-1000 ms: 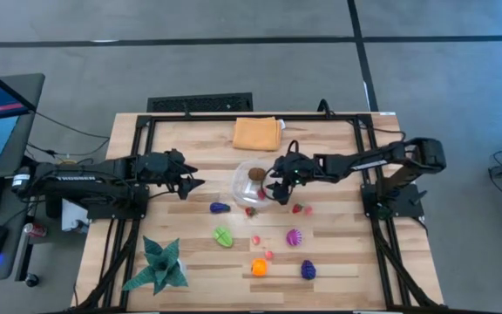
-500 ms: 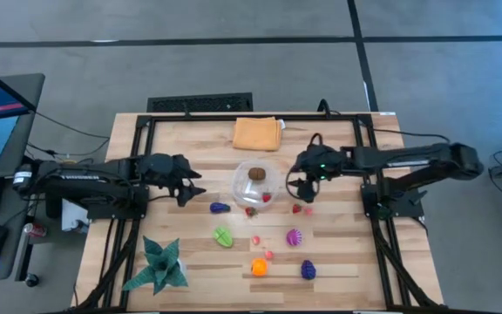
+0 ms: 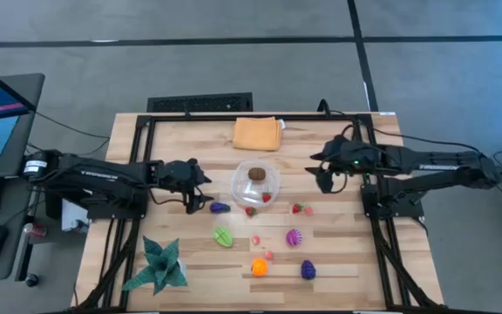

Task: Pick and placing Produce into tupperware
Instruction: Put the violet eggplant into the transparent container

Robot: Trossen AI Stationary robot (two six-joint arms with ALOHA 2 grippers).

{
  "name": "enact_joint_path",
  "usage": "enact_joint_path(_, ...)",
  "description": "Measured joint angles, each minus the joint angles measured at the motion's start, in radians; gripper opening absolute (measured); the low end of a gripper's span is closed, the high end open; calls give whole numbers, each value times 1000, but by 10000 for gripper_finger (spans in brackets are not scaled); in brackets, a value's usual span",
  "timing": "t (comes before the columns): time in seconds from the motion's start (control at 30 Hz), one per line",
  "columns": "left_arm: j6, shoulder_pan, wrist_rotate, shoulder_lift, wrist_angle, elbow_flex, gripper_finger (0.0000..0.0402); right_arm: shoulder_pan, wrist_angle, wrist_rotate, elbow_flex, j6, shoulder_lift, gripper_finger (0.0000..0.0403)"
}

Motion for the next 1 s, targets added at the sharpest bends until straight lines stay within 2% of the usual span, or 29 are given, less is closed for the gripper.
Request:
enact_joint_path(0.5,17,-70,48,204,120,0,302,0,23,115,-172,146,-340,255)
enact_joint_path(1.0,1,-110,23,363,214,1,302,0,4,156,-179,146,-383,255)
